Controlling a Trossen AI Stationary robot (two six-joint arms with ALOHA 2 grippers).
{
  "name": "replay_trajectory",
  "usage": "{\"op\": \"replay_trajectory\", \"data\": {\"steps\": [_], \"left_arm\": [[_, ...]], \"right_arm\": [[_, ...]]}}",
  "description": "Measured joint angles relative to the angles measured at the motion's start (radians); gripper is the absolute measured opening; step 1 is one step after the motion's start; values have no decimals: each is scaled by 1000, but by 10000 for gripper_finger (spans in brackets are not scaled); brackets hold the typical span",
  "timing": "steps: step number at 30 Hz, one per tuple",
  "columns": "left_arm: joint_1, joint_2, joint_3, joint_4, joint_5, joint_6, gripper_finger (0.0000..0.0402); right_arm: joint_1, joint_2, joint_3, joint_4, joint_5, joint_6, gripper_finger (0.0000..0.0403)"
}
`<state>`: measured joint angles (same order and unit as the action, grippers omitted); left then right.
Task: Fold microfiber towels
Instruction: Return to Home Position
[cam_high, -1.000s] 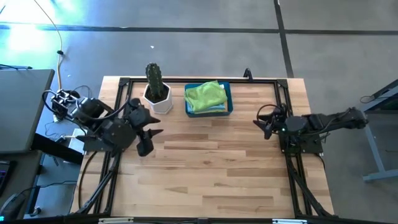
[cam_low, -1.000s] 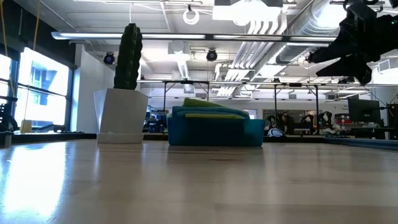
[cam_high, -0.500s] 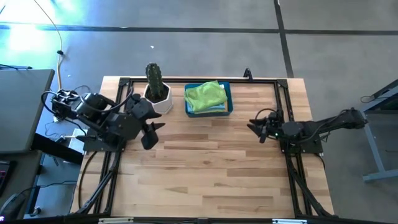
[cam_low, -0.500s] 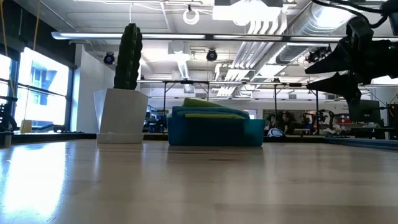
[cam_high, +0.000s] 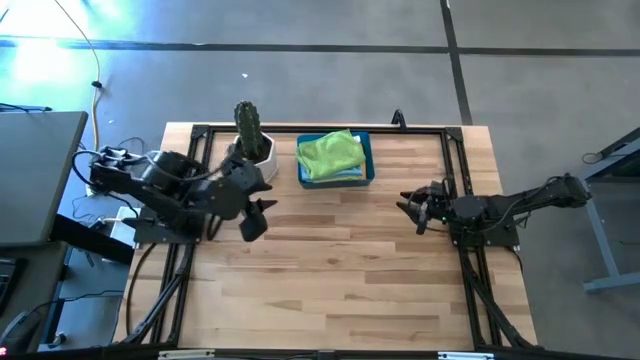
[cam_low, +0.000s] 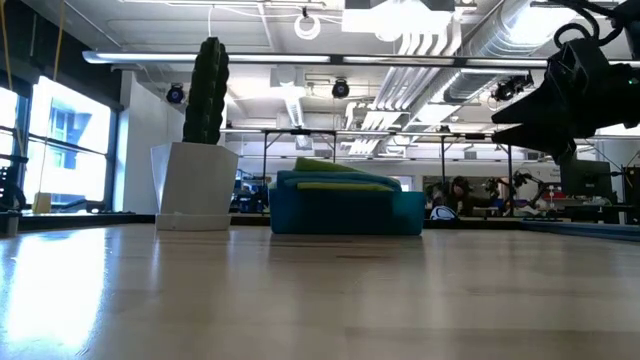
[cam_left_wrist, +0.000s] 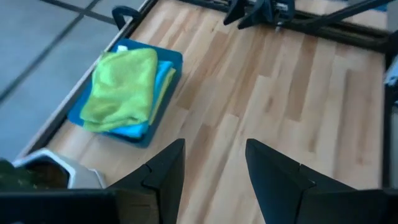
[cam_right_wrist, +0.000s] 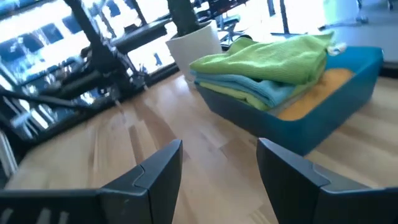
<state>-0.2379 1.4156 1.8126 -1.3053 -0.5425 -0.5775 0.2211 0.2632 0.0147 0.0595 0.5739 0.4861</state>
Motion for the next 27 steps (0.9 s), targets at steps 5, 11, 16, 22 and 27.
{"op": "replay_trajectory", "data": {"steps": [5, 11, 16, 22, 27], "left_arm": [[54, 62, -1, -13, 5, 142, 158], [137, 88, 1, -29, 34, 229, 158], [195, 88, 0, -29, 37, 228, 158], [230, -17, -97, 51, 0, 194, 158], [234, -211, -412, 340, 7, 214, 158]], "right_arm": [[-5, -2, 0, 1, -25, -94, 200], [-5, -1, 1, -1, -28, -103, 200], [-5, -1, 1, -2, -28, -97, 200], [-5, -1, 1, -2, -28, -95, 200], [-5, -1, 1, -2, -28, -94, 200]]}}
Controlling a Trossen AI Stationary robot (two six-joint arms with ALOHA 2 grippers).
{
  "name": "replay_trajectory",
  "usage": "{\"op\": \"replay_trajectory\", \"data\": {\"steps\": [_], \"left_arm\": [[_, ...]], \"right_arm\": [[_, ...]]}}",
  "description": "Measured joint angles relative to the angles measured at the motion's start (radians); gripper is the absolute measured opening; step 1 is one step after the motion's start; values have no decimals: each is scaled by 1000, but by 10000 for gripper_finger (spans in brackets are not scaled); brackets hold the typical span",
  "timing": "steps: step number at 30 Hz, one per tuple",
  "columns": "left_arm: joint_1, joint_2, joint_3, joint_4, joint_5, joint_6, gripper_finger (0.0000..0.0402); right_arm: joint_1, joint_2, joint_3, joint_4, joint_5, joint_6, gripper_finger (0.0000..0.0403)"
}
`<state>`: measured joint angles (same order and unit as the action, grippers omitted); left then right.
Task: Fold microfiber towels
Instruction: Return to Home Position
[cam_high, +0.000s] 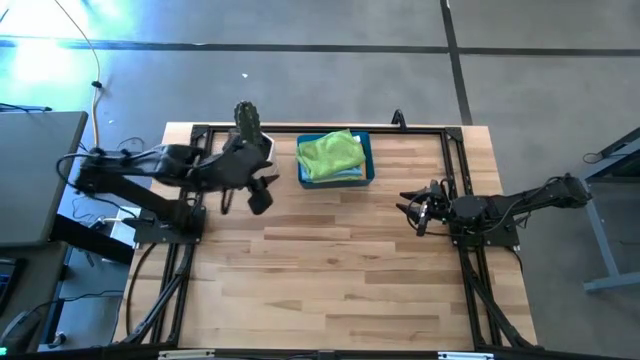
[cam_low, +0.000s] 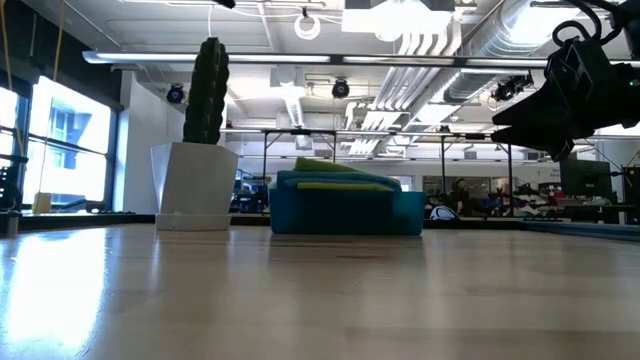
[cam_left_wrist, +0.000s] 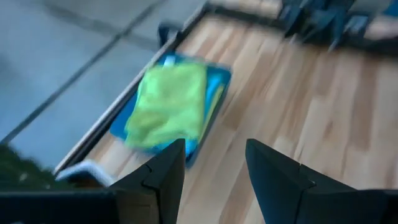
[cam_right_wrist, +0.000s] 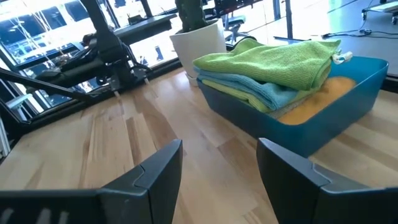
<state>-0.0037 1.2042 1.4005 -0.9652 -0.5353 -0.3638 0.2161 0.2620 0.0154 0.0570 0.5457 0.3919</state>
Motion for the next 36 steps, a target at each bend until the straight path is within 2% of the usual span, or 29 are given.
{"op": "replay_trajectory", "data": {"steps": [6, 11, 15, 19, 22, 25, 31, 36], "left_arm": [[0, -279, -404, 387, -12, 145, 158], [0, -499, -640, 444, 8, 158, 158], [0, -654, -771, 437, -16, 158, 158], [0, -773, -878, 462, -93, 158, 158], [0, -846, -950, 526, -122, 150, 158], [0, -913, -1028, 659, -123, 148, 158], [0, -997, -1213, 957, -98, 139, 158], [0, -1034, -1288, 1049, 12, -47, 158]], "right_arm": [[0, 1, 0, 0, 0, 0, 200], [0, 0, 0, 0, 0, 0, 200], [0, 0, 0, 0, 0, 0, 200], [0, 0, 0, 0, 0, 0, 200], [0, 0, 0, 0, 0, 0, 200], [0, 0, 0, 0, 0, 0, 200], [0, 0, 0, 0, 0, 0, 200], [0, 1, 0, 0, 0, 0, 200]]}}
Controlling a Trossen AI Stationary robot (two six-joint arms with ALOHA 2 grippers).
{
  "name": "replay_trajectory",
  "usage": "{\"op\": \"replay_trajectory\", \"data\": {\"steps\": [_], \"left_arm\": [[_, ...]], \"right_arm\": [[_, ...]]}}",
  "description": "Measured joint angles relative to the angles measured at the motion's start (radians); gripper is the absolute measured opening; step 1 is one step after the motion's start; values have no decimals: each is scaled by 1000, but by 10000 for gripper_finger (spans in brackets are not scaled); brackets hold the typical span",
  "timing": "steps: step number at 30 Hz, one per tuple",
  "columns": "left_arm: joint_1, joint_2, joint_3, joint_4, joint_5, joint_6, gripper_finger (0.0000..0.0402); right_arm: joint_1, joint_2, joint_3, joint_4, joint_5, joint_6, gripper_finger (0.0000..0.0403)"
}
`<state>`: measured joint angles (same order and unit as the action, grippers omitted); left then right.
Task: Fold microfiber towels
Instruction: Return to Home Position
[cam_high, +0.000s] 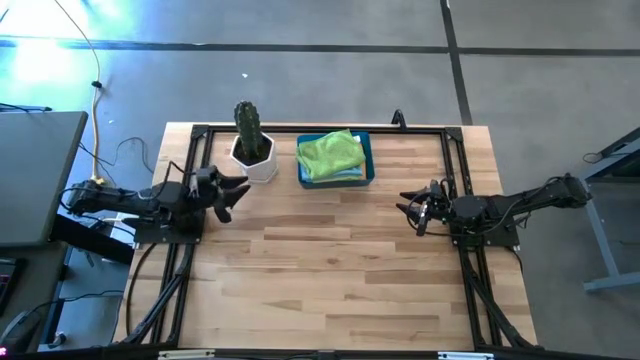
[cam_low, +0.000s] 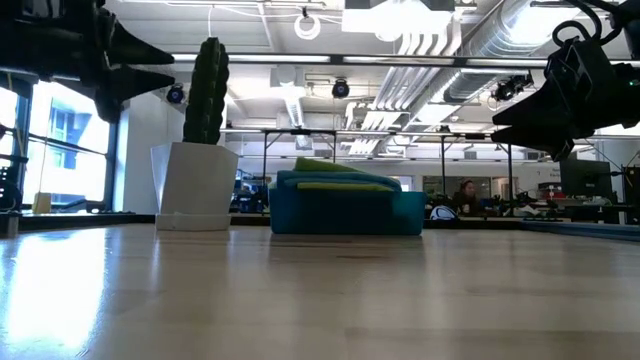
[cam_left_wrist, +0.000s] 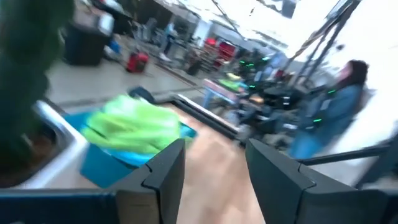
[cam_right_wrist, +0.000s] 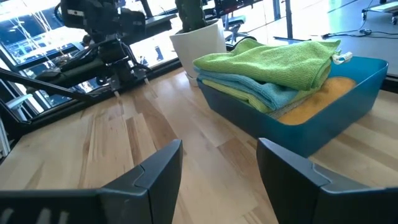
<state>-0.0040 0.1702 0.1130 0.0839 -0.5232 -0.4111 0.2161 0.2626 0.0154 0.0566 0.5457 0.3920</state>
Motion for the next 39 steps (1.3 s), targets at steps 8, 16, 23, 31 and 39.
{"op": "replay_trajectory", "data": {"steps": [8, 16, 23, 31, 39], "left_arm": [[0, -57, -68, -4, 75, -162, 158], [0, -72, -101, 10, 74, -162, 158], [0, -72, -101, 18, 73, -162, 158], [0, -72, -101, 18, 71, -162, 158], [0, -72, -101, 17, 71, -162, 158]], "right_arm": [[0, 0, 0, 0, 0, 0, 200], [0, 0, 0, 0, 0, 0, 200], [0, 0, 0, 0, 0, 0, 200], [0, 0, 0, 0, 0, 0, 200], [0, 0, 0, 0, 0, 0, 200]]}}
